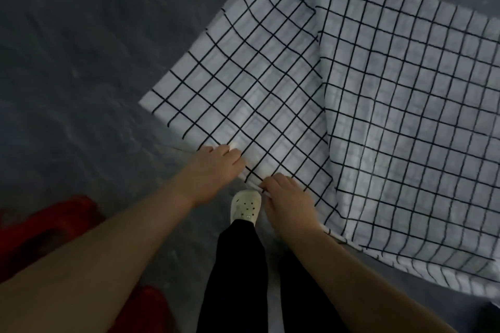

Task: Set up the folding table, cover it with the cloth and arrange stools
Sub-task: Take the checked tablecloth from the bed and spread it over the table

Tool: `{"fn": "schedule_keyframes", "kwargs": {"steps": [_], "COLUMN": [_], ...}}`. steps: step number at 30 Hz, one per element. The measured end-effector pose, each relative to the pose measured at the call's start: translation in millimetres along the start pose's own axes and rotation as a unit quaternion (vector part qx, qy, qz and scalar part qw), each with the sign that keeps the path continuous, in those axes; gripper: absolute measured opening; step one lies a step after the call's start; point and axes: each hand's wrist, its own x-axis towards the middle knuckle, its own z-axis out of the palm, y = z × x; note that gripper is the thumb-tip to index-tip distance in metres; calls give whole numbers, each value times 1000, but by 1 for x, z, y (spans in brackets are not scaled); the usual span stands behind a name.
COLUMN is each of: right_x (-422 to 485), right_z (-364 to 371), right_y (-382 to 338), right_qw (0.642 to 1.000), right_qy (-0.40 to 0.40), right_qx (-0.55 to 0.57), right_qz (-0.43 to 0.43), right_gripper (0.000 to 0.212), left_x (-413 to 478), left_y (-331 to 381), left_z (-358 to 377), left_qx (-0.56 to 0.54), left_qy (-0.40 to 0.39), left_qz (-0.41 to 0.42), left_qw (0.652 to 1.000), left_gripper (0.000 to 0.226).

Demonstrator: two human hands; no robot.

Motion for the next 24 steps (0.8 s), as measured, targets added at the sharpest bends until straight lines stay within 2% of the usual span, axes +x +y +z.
{"fn": "schedule_keyframes", "kwargs": {"steps": [5, 7, 12, 14, 15, 16, 18, 20, 22, 24], "right_x": [-15, -25, -41, -41, -40, -38, -28, -10, 14, 38], "right_z": [18, 26, 28, 21, 15, 7, -10, -30, -48, -60], "right_y": [0, 4, 13, 17, 19, 21, 30, 45, 61, 72], "right_qw": [996, 994, 987, 980, 981, 985, 998, 998, 992, 990], "right_qy": [-27, -47, -124, -177, -176, -153, -40, 64, 96, 76], "right_qx": [-75, -79, -67, -55, -40, -25, -12, -18, -23, -28], "right_qz": [-44, -66, -71, -70, -73, -73, -51, 9, 73, 114], "right_gripper": [30, 28, 8, 18, 25, 30, 36, 44, 56, 65], "left_x": [-23, -33, -46, -46, -44, -42, -33, -16, 10, 38], "left_y": [23, 36, 61, 65, 65, 63, 57, 47, 37, 31], "left_z": [21, 31, 51, 55, 54, 53, 46, 36, 29, 26], "left_qx": [-46, -66, -106, -120, -130, -137, -136, -142, -196, -286], "left_qy": [-11, -25, -61, -73, -68, -59, -21, 35, 48, 24], "left_qz": [-15, -17, -37, -47, -47, -44, -47, -111, -215, -320], "left_qw": [999, 997, 992, 989, 988, 988, 989, 983, 955, 903], "left_gripper": [29, 35, 45, 42, 39, 36, 45, 52, 55, 58]}}
